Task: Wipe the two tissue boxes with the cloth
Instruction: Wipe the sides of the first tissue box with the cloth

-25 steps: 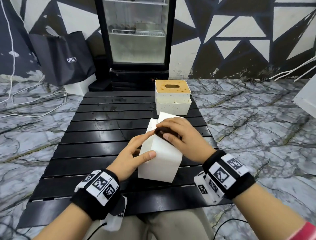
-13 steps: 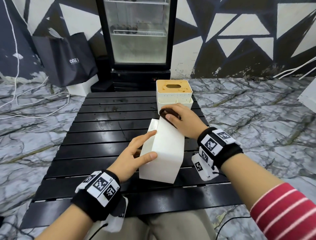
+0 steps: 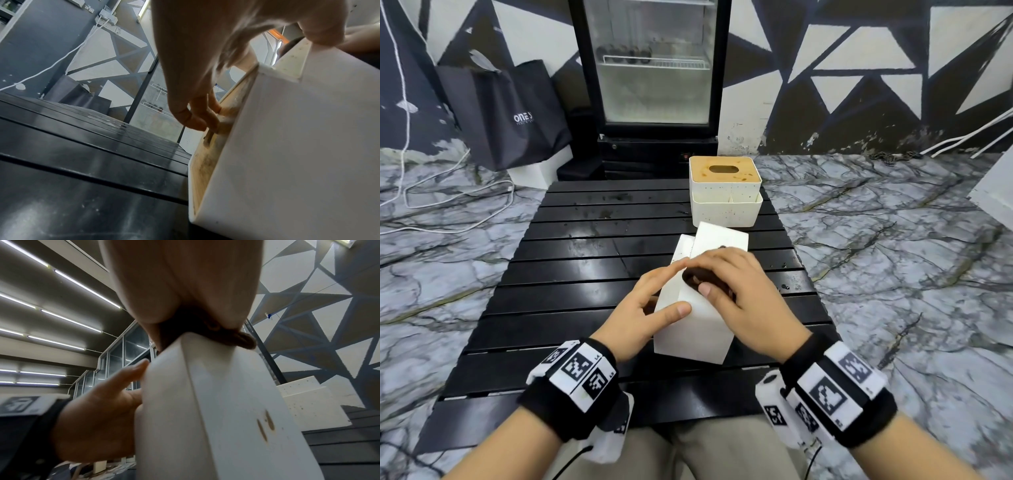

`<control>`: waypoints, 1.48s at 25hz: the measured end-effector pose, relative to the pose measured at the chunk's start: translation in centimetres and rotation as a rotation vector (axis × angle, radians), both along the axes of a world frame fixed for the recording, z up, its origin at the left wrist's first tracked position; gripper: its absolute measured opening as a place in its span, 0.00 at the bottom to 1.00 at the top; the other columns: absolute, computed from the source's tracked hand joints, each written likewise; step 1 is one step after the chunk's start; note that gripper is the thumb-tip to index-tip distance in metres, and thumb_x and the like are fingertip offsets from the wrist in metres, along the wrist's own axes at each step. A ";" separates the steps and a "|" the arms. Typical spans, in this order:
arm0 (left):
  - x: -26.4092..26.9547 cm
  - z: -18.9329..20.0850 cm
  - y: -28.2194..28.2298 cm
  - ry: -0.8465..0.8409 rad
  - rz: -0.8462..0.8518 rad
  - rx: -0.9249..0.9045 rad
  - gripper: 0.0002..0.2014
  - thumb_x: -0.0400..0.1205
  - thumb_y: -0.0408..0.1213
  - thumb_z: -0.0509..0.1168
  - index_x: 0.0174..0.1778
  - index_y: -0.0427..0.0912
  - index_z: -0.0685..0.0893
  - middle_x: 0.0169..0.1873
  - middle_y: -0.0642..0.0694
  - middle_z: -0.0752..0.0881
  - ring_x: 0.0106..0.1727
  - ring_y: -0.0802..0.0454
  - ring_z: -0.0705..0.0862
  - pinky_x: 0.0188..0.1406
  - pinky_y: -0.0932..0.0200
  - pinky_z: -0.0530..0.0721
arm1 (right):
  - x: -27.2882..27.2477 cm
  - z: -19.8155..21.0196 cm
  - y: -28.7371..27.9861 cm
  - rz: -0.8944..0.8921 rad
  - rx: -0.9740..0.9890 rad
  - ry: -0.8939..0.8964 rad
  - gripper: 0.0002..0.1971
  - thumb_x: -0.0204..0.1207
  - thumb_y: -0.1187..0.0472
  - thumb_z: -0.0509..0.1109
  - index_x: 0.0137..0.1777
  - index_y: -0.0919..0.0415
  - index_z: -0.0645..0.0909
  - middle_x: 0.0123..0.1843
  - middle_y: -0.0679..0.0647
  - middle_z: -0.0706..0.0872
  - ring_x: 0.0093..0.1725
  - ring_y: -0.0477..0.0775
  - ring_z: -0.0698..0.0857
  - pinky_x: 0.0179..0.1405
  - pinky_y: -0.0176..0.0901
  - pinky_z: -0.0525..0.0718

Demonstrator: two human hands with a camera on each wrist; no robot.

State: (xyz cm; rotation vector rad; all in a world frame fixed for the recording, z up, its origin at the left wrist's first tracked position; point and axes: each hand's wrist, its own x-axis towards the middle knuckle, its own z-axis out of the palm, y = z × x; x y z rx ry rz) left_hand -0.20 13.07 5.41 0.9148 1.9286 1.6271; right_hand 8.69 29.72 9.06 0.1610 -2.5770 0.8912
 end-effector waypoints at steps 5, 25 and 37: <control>0.0 0.1 0.0 0.008 -0.015 -0.014 0.29 0.66 0.58 0.68 0.63 0.82 0.71 0.70 0.63 0.72 0.66 0.57 0.80 0.69 0.55 0.78 | 1.5 -0.5 -1.1 0.040 0.069 0.085 0.15 0.78 0.55 0.60 0.62 0.53 0.78 0.58 0.45 0.79 0.61 0.46 0.71 0.66 0.33 0.65; -0.1 0.1 0.1 -0.071 0.021 -0.049 0.29 0.64 0.58 0.69 0.63 0.79 0.74 0.71 0.59 0.72 0.63 0.49 0.82 0.64 0.48 0.82 | -6.0 1.7 4.7 -0.187 -0.186 -0.164 0.14 0.78 0.61 0.63 0.63 0.53 0.78 0.62 0.50 0.79 0.61 0.52 0.75 0.63 0.37 0.70; 2.2 3.0 2.1 0.363 0.178 -0.259 0.31 0.64 0.67 0.60 0.64 0.83 0.61 0.78 0.60 0.60 0.77 0.66 0.59 0.75 0.56 0.63 | -1.9 0.2 7.2 -0.373 -1.036 -0.168 0.09 0.81 0.64 0.61 0.57 0.59 0.79 0.43 0.58 0.82 0.36 0.57 0.81 0.23 0.38 0.83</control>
